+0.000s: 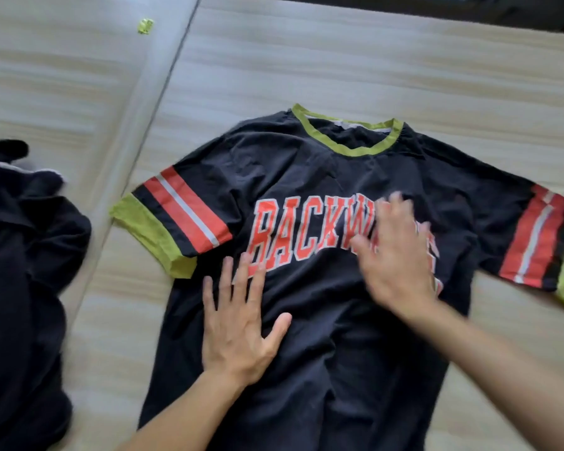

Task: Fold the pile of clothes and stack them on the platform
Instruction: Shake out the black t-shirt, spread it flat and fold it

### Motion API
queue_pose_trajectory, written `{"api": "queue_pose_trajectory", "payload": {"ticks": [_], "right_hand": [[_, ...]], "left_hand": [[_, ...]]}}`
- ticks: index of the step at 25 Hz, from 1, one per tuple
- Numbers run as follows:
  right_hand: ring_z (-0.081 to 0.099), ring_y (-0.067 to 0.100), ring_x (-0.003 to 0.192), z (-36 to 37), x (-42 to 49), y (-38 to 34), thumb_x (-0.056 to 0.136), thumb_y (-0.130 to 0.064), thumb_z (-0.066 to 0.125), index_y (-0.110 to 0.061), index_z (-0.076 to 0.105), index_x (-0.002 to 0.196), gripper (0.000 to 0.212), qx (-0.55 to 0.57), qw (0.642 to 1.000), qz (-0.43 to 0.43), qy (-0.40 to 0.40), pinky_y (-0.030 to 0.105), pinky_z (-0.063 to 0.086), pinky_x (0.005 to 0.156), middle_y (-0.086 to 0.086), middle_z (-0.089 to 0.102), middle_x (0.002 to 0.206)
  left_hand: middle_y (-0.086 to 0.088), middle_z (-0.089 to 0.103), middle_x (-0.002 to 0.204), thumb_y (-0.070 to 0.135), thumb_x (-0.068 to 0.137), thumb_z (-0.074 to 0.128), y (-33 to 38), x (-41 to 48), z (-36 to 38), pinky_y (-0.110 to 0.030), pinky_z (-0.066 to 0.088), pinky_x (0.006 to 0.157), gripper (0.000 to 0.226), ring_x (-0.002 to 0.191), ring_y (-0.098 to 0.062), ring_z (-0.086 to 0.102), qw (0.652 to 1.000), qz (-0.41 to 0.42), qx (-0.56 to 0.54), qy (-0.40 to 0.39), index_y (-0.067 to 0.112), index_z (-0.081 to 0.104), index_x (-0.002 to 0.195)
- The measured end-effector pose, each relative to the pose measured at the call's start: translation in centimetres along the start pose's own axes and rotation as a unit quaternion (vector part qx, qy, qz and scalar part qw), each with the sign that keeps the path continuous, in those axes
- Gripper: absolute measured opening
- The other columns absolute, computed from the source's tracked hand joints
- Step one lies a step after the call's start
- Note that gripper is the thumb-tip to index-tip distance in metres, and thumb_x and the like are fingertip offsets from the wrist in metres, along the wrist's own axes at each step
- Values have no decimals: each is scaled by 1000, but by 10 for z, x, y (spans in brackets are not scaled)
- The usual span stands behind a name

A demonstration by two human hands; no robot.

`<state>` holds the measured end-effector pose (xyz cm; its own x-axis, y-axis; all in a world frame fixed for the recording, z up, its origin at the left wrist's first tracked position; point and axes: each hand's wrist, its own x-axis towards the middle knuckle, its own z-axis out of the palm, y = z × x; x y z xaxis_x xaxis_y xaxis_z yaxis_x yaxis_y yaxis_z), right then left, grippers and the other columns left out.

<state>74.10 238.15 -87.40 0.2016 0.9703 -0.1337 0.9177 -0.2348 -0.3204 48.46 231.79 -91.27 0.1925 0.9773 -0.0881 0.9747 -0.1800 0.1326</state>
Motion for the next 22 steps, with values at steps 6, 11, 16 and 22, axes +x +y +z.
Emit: {"api": "queue_pose_trajectory", "payload": {"ticks": [6, 11, 16, 22], "right_hand": [[-12, 21, 156, 75, -19, -75, 97, -65, 14, -17, 10, 161, 80, -56, 998, -6, 5, 53, -1, 125, 5, -5, 170], [-5, 22, 157, 83, -22, -74, 96, -67, 20, -17, 13, 161, 83, -93, 995, -12, 32, 54, 4, 125, 6, 1, 170], [-6, 20, 157, 81, -22, -73, 94, -69, 21, -16, 12, 161, 85, -93, 995, -11, 31, 54, 5, 125, 5, 1, 170], [-6, 20, 157, 80, -22, -74, 92, -71, 24, -17, 9, 161, 90, -92, 995, -13, 33, 54, 5, 125, 4, -2, 170]], "left_hand": [[-13, 38, 146, 53, 92, 48, -50, 97, -44, -54, 33, 108, 62, 130, -38, 39, 975, -130, -115, 135, 21, 40, 144], [-13, 11, 169, 70, 95, 27, -120, 148, -42, -52, 6, 125, 79, 156, -35, 3, 985, -157, -38, -55, 26, 20, 160], [-7, -2, 171, 71, 89, 6, -175, 180, -60, -48, -2, 126, 85, 157, -28, -6, 992, -46, -41, -107, 28, 13, 162], [-6, -8, 171, 41, 104, 32, -216, 267, -82, -55, -5, 125, 68, 157, -29, -7, 977, -9, 144, -160, 29, -2, 162]]}}
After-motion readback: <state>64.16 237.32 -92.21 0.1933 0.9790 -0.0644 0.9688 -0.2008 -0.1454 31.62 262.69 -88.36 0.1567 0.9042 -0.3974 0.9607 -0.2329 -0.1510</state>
